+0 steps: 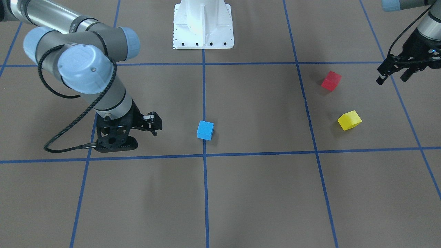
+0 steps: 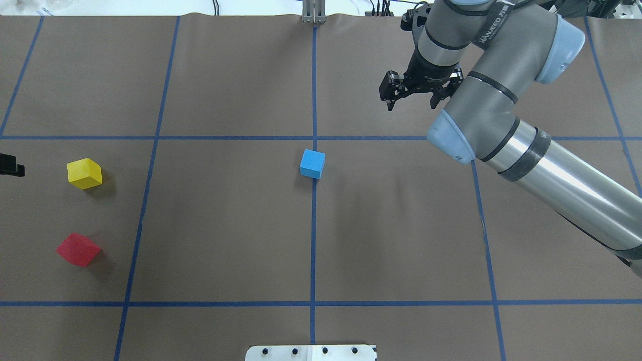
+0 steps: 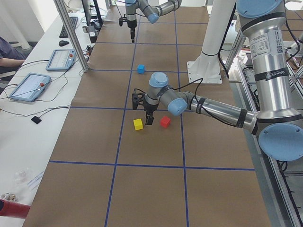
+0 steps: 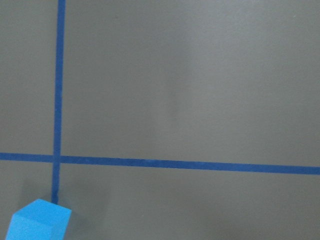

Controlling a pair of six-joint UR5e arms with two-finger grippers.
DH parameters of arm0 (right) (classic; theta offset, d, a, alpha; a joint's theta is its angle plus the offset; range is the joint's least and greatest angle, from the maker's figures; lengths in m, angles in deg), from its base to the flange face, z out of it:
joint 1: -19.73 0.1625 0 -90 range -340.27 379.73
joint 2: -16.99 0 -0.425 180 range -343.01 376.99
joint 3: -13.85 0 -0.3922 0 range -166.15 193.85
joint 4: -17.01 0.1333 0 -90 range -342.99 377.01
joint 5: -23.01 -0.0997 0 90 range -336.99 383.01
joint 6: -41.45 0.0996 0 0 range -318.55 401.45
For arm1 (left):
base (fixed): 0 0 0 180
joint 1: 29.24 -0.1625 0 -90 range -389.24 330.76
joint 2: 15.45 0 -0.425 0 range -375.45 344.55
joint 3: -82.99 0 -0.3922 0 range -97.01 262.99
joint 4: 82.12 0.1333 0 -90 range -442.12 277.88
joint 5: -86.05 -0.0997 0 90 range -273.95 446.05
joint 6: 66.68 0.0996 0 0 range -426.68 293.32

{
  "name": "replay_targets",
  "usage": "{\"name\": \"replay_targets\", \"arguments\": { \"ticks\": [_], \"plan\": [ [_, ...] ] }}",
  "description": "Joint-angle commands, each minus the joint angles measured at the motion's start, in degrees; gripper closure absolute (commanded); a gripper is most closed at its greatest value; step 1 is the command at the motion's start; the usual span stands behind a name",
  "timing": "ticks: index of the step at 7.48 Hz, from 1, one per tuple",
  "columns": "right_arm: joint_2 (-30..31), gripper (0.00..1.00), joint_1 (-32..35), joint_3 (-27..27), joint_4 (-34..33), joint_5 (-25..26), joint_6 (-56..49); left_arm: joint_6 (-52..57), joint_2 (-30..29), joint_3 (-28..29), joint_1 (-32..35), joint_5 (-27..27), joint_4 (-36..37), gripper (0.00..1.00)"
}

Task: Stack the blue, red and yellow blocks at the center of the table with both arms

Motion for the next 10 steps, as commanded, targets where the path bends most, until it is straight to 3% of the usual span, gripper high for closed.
{"name": "replay_targets", "arguments": {
  "ticks": [1,3,5,10],
  "plan": [
    [4.3,0.00,3.0,1.9,0.3,-0.1,-6.7,3.2,2.6,-0.1,-10.3,-2.8,-10.3,0.03],
    [6.8,0.00,3.9,1.8,0.8,-1.0,-9.0,12.9,1.7,0.1,-15.2,-5.9,-10.3,0.03],
    [7.6,0.00,4.0,1.8,0.8,-1.1,-9.1,19.8,1.4,0.7,-15.4,-6.0,-10.2,0.02],
    [8.3,0.00,3.9,1.8,0.8,-1.1,-8.5,19.5,-0.5,5.0,-18.6,-6.1,-9.9,0.02]
  ]
}}
